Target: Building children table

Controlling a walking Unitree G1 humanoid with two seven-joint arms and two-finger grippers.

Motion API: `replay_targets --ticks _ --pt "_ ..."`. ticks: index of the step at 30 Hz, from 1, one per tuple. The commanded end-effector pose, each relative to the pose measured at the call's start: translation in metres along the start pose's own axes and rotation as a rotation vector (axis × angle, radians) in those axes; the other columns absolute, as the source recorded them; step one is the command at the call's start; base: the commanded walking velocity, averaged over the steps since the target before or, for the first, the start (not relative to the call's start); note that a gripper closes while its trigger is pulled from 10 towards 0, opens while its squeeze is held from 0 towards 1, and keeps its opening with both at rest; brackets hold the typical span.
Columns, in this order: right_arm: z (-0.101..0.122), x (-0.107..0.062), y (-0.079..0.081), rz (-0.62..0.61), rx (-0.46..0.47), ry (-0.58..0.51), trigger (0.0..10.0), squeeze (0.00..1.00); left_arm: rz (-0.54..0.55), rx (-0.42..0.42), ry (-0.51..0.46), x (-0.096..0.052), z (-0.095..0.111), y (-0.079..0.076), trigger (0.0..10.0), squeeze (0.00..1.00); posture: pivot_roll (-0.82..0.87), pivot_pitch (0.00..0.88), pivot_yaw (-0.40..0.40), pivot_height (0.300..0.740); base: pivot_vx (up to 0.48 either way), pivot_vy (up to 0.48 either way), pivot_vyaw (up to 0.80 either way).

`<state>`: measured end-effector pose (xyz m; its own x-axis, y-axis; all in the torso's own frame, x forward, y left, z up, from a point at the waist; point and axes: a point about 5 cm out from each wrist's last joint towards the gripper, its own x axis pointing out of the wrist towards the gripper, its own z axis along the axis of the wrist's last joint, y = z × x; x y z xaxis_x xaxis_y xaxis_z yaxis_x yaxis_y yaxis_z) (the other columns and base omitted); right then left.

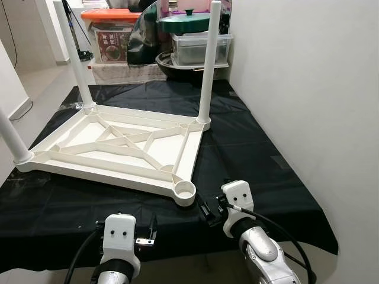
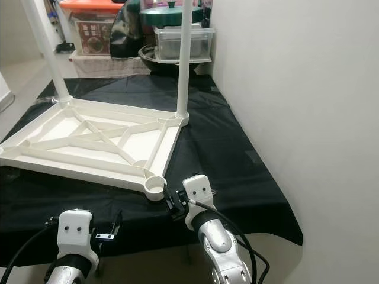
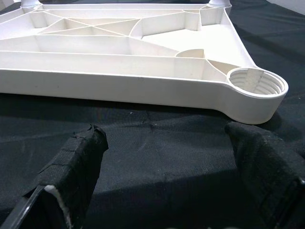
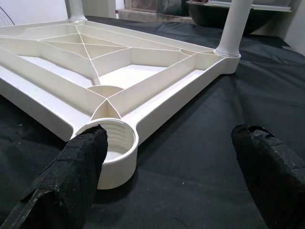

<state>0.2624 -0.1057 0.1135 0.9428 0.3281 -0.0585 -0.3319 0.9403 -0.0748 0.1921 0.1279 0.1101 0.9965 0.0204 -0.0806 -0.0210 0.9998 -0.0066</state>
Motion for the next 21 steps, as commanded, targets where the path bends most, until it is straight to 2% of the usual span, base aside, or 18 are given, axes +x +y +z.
replay_targets --ticks 1,21 --pt "-0.0001 0.0004 0.0002 -0.007 0.013 0.004 10.0 0.0 0.005 0.003 0.024 -0.0002 -0.0039 0.0009 10.0 0.0 0.05 0.0 -0.036 0.74 0.0 0.0 0.0" --pt "-0.0004 0.0004 0.0 -0.009 0.016 0.007 10.0 0.0 0.004 0.002 0.025 -0.0001 -0.0036 0.0008 10.0 0.0 0.05 0.0 -0.032 0.74 0.0 0.0 0.0"
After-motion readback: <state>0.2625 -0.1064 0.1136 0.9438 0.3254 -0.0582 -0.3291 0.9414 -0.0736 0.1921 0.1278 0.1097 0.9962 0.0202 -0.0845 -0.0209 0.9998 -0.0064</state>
